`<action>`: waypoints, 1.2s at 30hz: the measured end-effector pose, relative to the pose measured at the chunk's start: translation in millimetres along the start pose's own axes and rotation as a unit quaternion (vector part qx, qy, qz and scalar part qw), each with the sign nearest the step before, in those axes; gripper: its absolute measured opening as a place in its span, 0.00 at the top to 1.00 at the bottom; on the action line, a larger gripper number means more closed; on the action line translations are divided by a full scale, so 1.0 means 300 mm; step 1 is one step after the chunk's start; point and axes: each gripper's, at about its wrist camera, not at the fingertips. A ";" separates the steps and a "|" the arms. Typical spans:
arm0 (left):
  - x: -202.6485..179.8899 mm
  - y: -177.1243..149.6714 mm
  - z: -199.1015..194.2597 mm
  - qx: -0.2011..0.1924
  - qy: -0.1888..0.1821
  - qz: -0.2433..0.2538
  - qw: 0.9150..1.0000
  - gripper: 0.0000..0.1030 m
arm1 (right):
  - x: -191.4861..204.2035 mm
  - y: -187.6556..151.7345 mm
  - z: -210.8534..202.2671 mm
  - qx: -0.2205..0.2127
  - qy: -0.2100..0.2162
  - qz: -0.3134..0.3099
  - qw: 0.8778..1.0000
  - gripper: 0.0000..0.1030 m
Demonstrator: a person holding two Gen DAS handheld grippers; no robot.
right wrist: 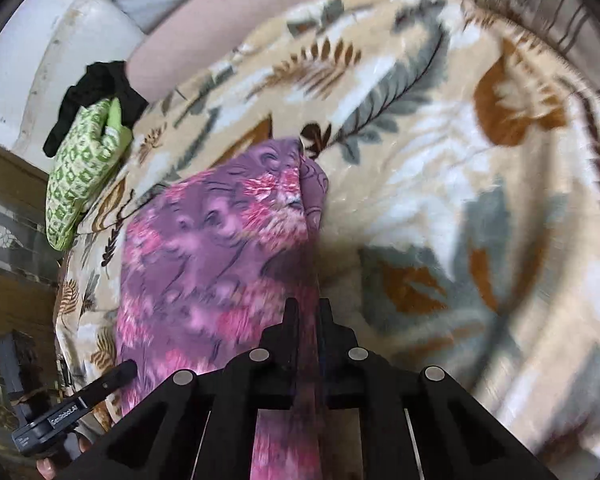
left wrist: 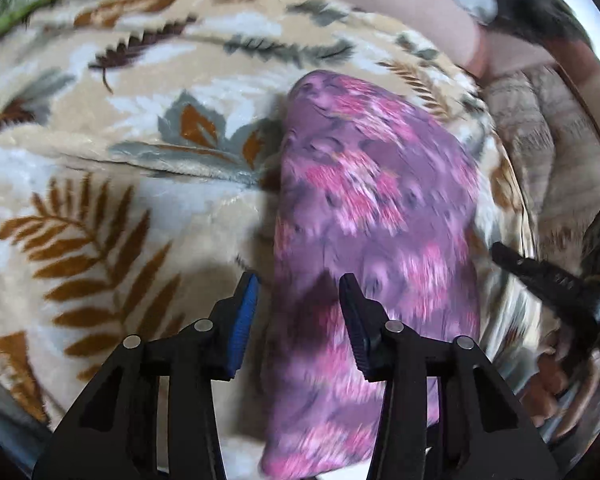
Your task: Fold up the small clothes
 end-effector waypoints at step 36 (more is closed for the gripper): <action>-0.008 -0.298 -0.041 -0.022 0.052 0.057 0.997 0.67 | 0.083 -0.379 -0.030 0.015 -0.071 -0.042 0.996 0.92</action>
Point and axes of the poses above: each gripper's, at about its wrist camera, not at the fingertips, and z roughly the way its jaws point, x to its left, y to its top, and after that the axes turned 5 degrees about x, right-handed
